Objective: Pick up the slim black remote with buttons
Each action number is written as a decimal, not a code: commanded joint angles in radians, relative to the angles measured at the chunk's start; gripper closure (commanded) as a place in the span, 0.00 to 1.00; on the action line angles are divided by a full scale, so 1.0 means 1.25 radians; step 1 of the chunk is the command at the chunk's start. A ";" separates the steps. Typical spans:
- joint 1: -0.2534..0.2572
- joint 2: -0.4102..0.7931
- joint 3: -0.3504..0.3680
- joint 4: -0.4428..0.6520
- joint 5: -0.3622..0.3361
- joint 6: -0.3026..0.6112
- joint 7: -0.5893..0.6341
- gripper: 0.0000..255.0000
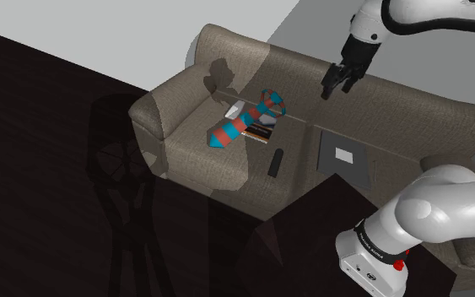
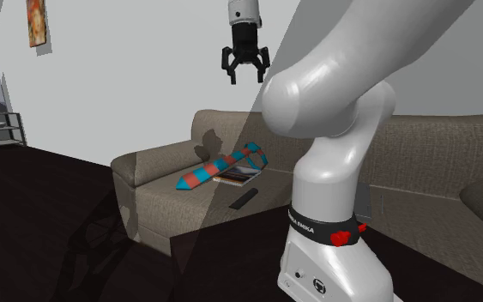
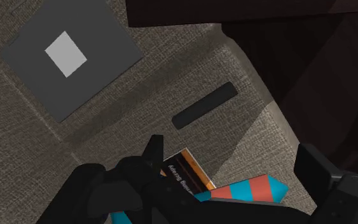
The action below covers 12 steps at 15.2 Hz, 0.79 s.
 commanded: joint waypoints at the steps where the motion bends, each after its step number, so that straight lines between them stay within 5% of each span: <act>1: -0.014 0.032 -0.004 -0.021 0.008 0.043 0.033 0.00; 12: -0.064 0.277 -0.012 -0.099 0.069 0.310 0.211 0.00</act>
